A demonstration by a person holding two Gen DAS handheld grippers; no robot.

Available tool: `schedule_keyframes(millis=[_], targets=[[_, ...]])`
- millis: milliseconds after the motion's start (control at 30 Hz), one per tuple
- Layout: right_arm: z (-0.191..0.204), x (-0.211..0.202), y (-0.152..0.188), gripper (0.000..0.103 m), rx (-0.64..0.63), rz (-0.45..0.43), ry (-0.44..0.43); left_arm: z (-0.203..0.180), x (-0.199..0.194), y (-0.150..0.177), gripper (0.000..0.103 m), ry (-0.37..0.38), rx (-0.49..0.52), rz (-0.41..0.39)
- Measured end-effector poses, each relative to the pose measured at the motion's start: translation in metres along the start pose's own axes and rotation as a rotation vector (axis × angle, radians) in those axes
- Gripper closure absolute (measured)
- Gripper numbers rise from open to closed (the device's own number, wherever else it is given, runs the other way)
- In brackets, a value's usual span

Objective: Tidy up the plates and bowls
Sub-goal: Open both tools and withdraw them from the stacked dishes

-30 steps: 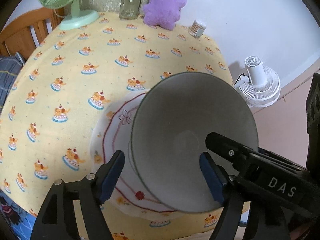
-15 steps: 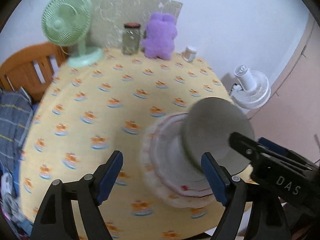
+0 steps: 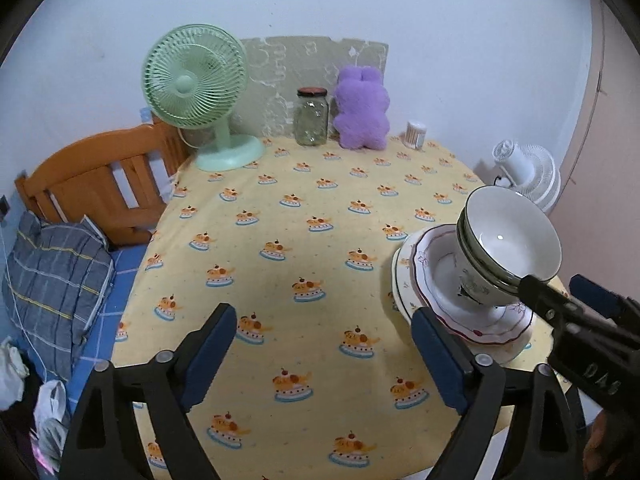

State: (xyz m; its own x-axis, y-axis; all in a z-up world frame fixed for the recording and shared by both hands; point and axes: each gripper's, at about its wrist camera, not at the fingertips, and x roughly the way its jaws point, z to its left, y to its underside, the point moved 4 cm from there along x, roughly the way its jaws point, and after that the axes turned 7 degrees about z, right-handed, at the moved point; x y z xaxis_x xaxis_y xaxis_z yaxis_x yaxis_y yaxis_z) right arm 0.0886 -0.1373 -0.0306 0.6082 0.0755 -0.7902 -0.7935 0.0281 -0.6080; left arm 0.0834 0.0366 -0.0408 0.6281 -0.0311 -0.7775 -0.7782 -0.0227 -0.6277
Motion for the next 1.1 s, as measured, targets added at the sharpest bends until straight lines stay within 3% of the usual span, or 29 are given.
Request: schedule_keyframes(millis=[133,300,567,1100], targets=[[0.008,-0.002,0.017,0.025,-0.047,-0.04,-0.01,0.005,-0.004,0.013,0.007,0.031,-0.047,-0.022],[0.01,0.004,0.036,0.025,-0.085,-0.061,-0.034,0.001,-0.001,0.034,0.007,-0.056,-0.045,-0.065],[0.0,0.0,0.064,0.025,-0.119,-0.073,-0.066,-0.009,-0.013,0.069,0.007,-0.088,-0.063,-0.097],[-0.012,-0.022,0.081,0.02,-0.1,-0.094,-0.077,-0.013,-0.03,0.089,0.006,-0.087,-0.095,-0.109]])
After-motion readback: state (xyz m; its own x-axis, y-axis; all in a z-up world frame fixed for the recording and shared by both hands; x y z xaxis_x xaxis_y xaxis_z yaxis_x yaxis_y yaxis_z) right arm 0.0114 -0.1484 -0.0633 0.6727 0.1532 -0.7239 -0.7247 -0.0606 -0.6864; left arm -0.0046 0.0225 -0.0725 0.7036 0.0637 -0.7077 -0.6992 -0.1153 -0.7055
